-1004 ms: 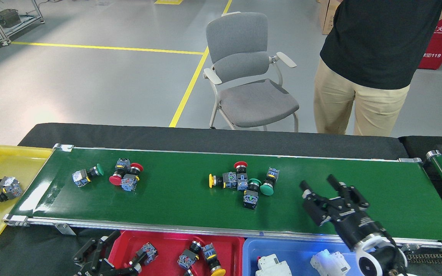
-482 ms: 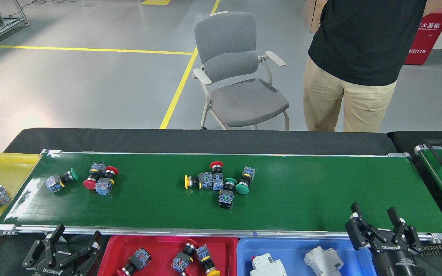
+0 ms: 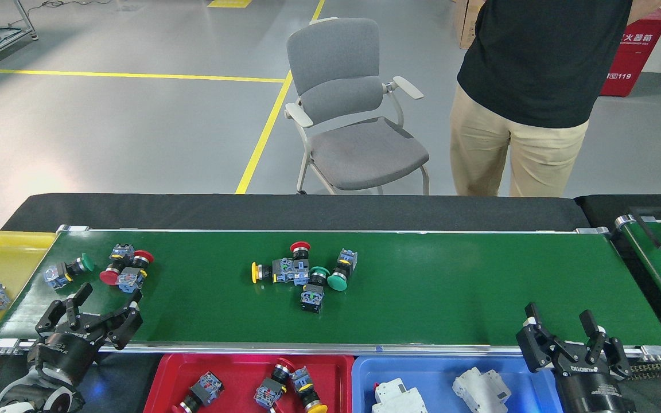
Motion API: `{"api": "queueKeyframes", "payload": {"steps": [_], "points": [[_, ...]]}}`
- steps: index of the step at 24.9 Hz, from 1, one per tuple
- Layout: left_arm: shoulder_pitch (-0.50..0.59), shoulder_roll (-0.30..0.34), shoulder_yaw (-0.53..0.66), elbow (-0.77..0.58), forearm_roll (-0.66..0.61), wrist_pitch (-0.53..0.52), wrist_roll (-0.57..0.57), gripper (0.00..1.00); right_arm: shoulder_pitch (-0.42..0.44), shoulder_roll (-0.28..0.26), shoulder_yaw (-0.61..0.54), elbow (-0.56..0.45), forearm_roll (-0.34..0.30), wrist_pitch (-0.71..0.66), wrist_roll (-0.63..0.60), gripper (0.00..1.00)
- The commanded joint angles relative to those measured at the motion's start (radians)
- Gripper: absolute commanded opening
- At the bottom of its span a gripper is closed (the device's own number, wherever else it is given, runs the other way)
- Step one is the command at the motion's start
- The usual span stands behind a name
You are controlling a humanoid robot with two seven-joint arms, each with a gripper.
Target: Pick switch part from conveyor to tray
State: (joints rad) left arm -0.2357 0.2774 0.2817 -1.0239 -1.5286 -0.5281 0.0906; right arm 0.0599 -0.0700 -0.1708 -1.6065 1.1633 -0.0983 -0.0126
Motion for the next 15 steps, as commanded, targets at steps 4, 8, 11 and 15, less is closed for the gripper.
{"api": "queueKeyframes", "payload": {"steps": [4, 8, 11, 15], "points": [[-0.019, 0.046, 0.002, 0.061, -0.001, 0.102, 0.003, 1.0, -0.086, -0.014, 0.05, 0.074, -0.001, -0.009, -0.003, 0.97], [-0.056, 0.086, 0.004, 0.159, 0.001, 0.2, 0.004, 1.0, -0.19, -0.01, 0.12, 0.194, -0.001, -0.009, -0.003, 0.97], [-0.088, 0.123, 0.002, 0.258, 0.001, 0.298, 0.011, 1.0, -0.258, -0.008, 0.197, 0.257, -0.001, -0.009, -0.006, 0.97], [-0.105, 0.166, 0.007, 0.355, 0.008, 0.379, 0.014, 1.0, -0.311, -0.007, 0.294, 0.309, -0.002, -0.011, -0.007, 0.97]]}}
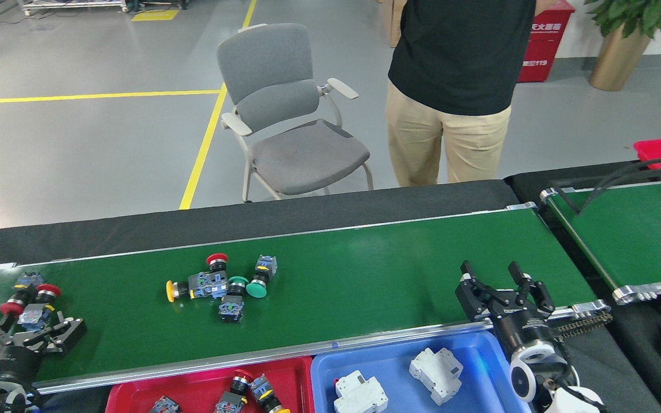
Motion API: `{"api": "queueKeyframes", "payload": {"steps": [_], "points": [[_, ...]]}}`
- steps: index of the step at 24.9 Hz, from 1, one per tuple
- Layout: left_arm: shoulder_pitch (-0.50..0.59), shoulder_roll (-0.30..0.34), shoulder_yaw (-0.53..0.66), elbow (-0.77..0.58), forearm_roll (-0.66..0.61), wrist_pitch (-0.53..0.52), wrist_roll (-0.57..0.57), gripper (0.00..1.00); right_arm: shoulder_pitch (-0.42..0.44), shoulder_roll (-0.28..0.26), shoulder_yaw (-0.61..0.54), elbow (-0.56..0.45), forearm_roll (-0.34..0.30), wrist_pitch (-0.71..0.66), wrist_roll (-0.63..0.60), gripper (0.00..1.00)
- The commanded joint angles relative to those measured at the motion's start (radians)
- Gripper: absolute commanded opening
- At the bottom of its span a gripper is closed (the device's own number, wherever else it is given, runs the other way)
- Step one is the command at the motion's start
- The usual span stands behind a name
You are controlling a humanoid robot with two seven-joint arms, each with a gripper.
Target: Pick switch part from conveyor to tray
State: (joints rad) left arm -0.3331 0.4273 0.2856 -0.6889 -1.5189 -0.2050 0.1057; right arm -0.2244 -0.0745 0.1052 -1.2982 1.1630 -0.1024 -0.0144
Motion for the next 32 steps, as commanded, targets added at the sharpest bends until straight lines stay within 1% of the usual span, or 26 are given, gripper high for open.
{"api": "queueKeyframes", "payload": {"steps": [1, 2, 3, 5, 6, 8, 12, 14, 16, 20, 21, 23, 24, 26, 28, 30, 32], "points": [[-0.007, 0.019, 0.006, 0.029, -0.001, 0.068, -0.001, 0.99, -0.036, -0.002, 0.036, 0.008, -0.002, -0.007, -0.006, 0.97], [-0.007, 0.022, 0.007, 0.034, 0.0, 0.075, -0.001, 0.97, -0.041, -0.002, 0.05, 0.01, -0.002, -0.005, -0.006, 0.97], [-0.007, 0.022, 0.009, 0.034, 0.003, 0.075, 0.002, 0.85, -0.041, -0.002, 0.056, 0.008, -0.003, -0.005, -0.006, 0.97], [-0.003, 0.025, 0.001, 0.034, 0.02, 0.045, 0.029, 0.41, -0.043, -0.001, 0.056, 0.008, -0.002, -0.005, -0.007, 0.97], [-0.001, 0.025, 0.003, 0.034, 0.04, 0.007, 0.045, 0.21, -0.044, -0.001, 0.056, 0.008, -0.002, -0.003, -0.007, 0.97], [0.013, 0.024, 0.003, 0.034, 0.078, -0.057, 0.062, 0.09, -0.052, -0.001, 0.056, 0.008, -0.003, -0.002, -0.009, 0.98], [0.051, 0.025, 0.0, 0.02, 0.08, -0.07, 0.124, 0.03, -0.05, -0.005, 0.051, 0.01, -0.003, 0.003, -0.01, 0.98], [0.074, 0.025, -0.002, -0.006, 0.082, -0.074, 0.134, 0.02, -0.049, -0.005, 0.051, 0.008, -0.003, 0.003, -0.01, 0.97], [0.115, 0.024, 0.0, -0.072, 0.083, -0.085, 0.134, 0.0, -0.049, -0.004, 0.05, 0.007, -0.003, 0.003, -0.01, 0.98], [0.192, 0.011, 0.001, -0.198, 0.094, -0.154, 0.132, 0.01, -0.046, -0.004, 0.045, 0.005, -0.003, 0.004, -0.01, 0.97], [0.22, 0.013, 0.0, -0.236, 0.094, -0.179, 0.132, 0.01, -0.043, -0.005, 0.042, 0.005, -0.003, 0.004, -0.01, 0.98], [0.295, 0.011, 0.003, -0.343, 0.102, -0.28, 0.132, 0.03, -0.039, -0.008, 0.037, 0.008, -0.005, 0.004, -0.01, 0.98], [0.348, 0.01, 0.01, -0.412, 0.114, -0.358, 0.131, 0.04, -0.036, -0.008, 0.028, 0.007, -0.005, 0.003, -0.01, 0.98], [0.442, 0.007, 0.012, -0.523, 0.137, -0.462, 0.129, 0.06, -0.035, -0.007, 0.024, 0.005, -0.006, 0.003, -0.01, 0.98], [0.529, 0.004, 0.012, -0.626, 0.149, -0.516, 0.124, 0.07, -0.035, -0.007, 0.018, 0.003, -0.006, 0.003, -0.01, 0.98], [0.603, 0.002, 0.01, -0.704, 0.152, -0.556, 0.124, 0.12, -0.035, -0.007, 0.011, 0.003, -0.006, 0.003, -0.01, 0.98], [0.68, -0.025, 0.004, -0.794, 0.152, -0.58, 0.124, 0.27, -0.035, -0.008, 0.007, 0.002, -0.006, 0.003, -0.01, 0.98]]}}
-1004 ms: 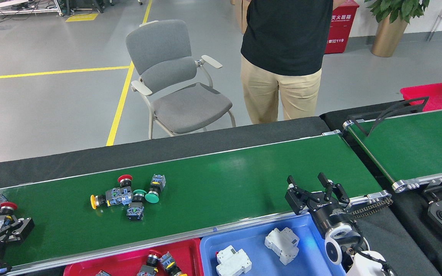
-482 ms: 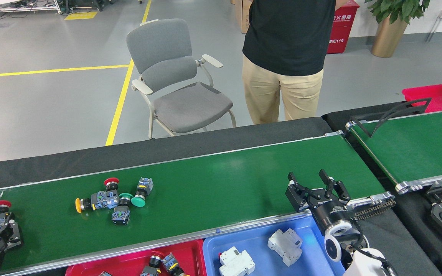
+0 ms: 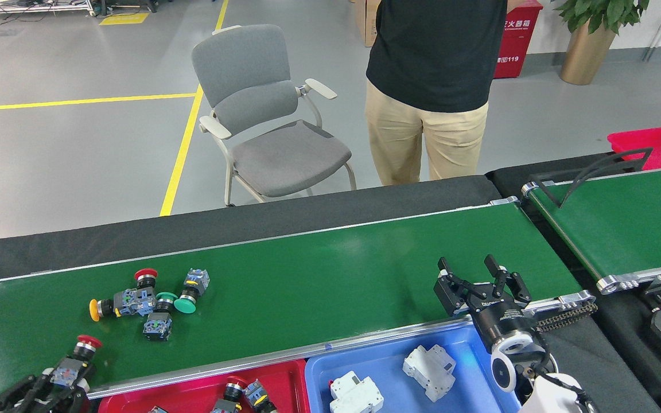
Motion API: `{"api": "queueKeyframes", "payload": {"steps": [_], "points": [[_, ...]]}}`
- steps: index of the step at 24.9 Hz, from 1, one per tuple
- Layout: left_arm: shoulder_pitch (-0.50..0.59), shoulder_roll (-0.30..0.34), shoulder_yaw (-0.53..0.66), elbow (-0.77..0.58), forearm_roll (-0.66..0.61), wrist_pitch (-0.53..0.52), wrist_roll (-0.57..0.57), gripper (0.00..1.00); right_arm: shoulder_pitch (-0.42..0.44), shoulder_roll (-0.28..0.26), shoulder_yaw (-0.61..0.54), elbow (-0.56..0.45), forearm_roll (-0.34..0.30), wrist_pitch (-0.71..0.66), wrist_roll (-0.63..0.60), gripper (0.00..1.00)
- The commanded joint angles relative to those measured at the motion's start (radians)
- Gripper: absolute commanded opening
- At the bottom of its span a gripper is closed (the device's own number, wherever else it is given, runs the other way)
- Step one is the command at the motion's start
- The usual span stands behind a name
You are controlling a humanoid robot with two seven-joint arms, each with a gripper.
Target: Pick switch part from conveyor to tray
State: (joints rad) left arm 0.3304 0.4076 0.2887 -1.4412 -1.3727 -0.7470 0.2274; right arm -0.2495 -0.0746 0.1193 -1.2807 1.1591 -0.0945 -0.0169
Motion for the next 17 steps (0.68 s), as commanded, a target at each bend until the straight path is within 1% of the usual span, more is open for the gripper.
{"api": "queueKeyframes", "payload": {"steps": [1, 2, 3, 4, 5, 6, 8, 11, 12, 13, 15, 16, 17], "points": [[0.061, -0.024, 0.001, -0.093, 0.006, -0.038, 0.003, 0.35, -0.01, -0.008, -0.007, -0.016, -0.003, -0.005, -0.008, 0.98], [0.101, -0.045, 0.001, -0.14, 0.004, -0.038, 0.003, 0.6, -0.01, -0.008, -0.007, -0.016, -0.003, -0.005, -0.008, 0.98], [0.125, -0.067, 0.003, -0.176, 0.004, -0.038, 0.003, 0.8, -0.01, -0.01, -0.007, -0.016, -0.003, -0.005, -0.008, 0.98], [0.147, -0.099, 0.001, -0.214, 0.004, -0.038, 0.003, 0.92, -0.01, -0.01, -0.009, -0.016, -0.003, -0.005, -0.008, 0.98], [0.164, -0.125, 0.001, -0.237, 0.004, -0.038, 0.003, 0.99, -0.01, -0.01, -0.01, -0.016, -0.003, -0.005, -0.008, 0.98], [0.18, -0.158, 0.0, -0.257, 0.004, -0.038, 0.003, 1.0, -0.01, -0.01, -0.015, -0.016, -0.003, -0.005, -0.008, 0.98], [0.202, -0.2, -0.002, -0.278, 0.004, -0.038, 0.003, 1.0, -0.01, -0.01, -0.02, -0.016, -0.003, -0.007, -0.008, 0.98], [0.205, -0.216, 0.018, -0.283, 0.004, -0.038, 0.004, 1.0, -0.01, -0.01, -0.02, -0.016, -0.003, -0.007, -0.008, 0.98], [0.205, -0.22, 0.046, -0.283, 0.004, -0.015, 0.006, 1.0, -0.01, -0.01, -0.023, -0.016, -0.003, -0.005, -0.008, 0.98], [0.205, -0.233, 0.087, -0.286, 0.006, 0.029, 0.007, 1.0, -0.01, -0.01, -0.024, -0.016, -0.003, -0.005, -0.008, 0.98], [0.199, -0.277, 0.171, -0.288, 0.004, 0.143, 0.006, 1.0, -0.01, -0.016, -0.024, -0.014, -0.004, -0.005, -0.008, 0.98], [0.199, -0.283, 0.207, -0.285, 0.004, 0.179, 0.006, 1.0, -0.008, -0.017, -0.024, -0.014, -0.004, -0.005, -0.008, 0.98], [0.199, -0.285, 0.236, -0.28, 0.004, 0.19, 0.006, 1.0, -0.008, -0.017, -0.024, -0.014, -0.004, -0.005, -0.008, 0.98]]}}
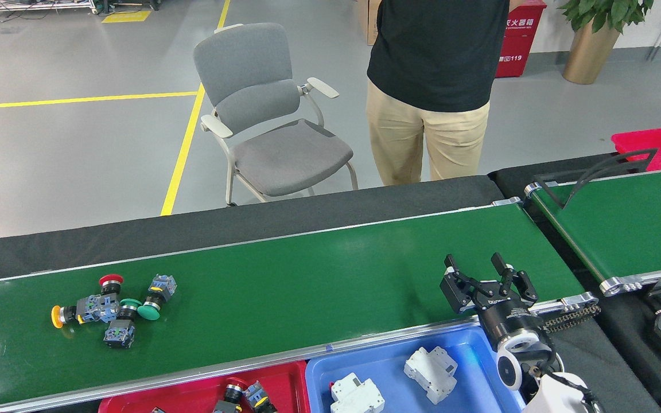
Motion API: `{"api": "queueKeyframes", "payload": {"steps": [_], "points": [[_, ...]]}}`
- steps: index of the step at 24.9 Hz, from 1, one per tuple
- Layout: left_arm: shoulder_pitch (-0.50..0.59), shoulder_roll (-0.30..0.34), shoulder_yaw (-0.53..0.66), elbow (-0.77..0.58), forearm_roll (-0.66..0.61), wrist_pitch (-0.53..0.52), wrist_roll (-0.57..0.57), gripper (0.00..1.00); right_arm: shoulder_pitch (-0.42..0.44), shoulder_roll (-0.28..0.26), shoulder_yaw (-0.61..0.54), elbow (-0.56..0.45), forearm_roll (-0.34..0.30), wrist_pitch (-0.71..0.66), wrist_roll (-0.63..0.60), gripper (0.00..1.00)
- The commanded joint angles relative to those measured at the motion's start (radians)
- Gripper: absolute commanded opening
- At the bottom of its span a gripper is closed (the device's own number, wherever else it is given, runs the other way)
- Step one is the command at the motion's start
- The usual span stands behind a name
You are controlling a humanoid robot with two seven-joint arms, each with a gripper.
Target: Pick switch part from conveyor to tray
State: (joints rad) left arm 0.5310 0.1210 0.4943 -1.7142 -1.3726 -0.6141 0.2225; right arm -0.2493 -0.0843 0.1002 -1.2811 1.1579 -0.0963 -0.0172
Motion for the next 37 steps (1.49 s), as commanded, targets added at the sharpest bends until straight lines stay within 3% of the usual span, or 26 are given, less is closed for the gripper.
{"api": "queueKeyframes", "payload": {"steps": [1, 6, 9, 13, 20, 30, 33, 36, 37], "points": [[0.001, 0.002, 0.047, -0.002, 0.001, 0.057, 0.009, 1.0, -0.008, -0.008, -0.005, -0.014, -0.003, -0.003, -0.007, 0.98], [-0.008, -0.003, 0.05, -0.001, 0.0, 0.066, -0.011, 1.0, -0.01, -0.008, -0.004, -0.014, -0.003, -0.005, -0.007, 0.98], [-0.068, 0.008, 0.05, 0.045, -0.008, 0.076, -0.048, 1.0, -0.013, -0.008, -0.004, -0.015, -0.003, -0.005, -0.007, 0.98], [-0.178, 0.057, 0.043, 0.153, -0.008, 0.08, -0.12, 1.0, -0.015, -0.008, 0.0, -0.015, -0.003, -0.005, -0.007, 0.98], [-0.321, 0.17, 0.037, 0.309, -0.01, 0.096, -0.127, 1.0, -0.016, -0.008, 0.0, -0.015, -0.003, -0.005, -0.007, 0.98], [-0.401, 0.218, 0.035, 0.467, -0.01, 0.096, -0.127, 0.97, -0.019, -0.006, 0.0, -0.014, -0.003, -0.005, -0.007, 0.98], [-0.428, 0.221, 0.035, 0.507, -0.01, 0.097, -0.126, 0.77, -0.018, -0.008, 0.001, -0.014, -0.003, -0.005, -0.007, 0.98], [-0.431, 0.232, 0.035, 0.53, -0.006, 0.094, -0.123, 0.3, -0.015, -0.006, 0.001, -0.014, -0.004, -0.005, -0.007, 0.98], [-0.431, 0.233, 0.035, 0.538, -0.006, 0.094, -0.118, 0.19, -0.015, -0.006, 0.001, -0.014, -0.003, -0.005, -0.007, 0.98]]}}
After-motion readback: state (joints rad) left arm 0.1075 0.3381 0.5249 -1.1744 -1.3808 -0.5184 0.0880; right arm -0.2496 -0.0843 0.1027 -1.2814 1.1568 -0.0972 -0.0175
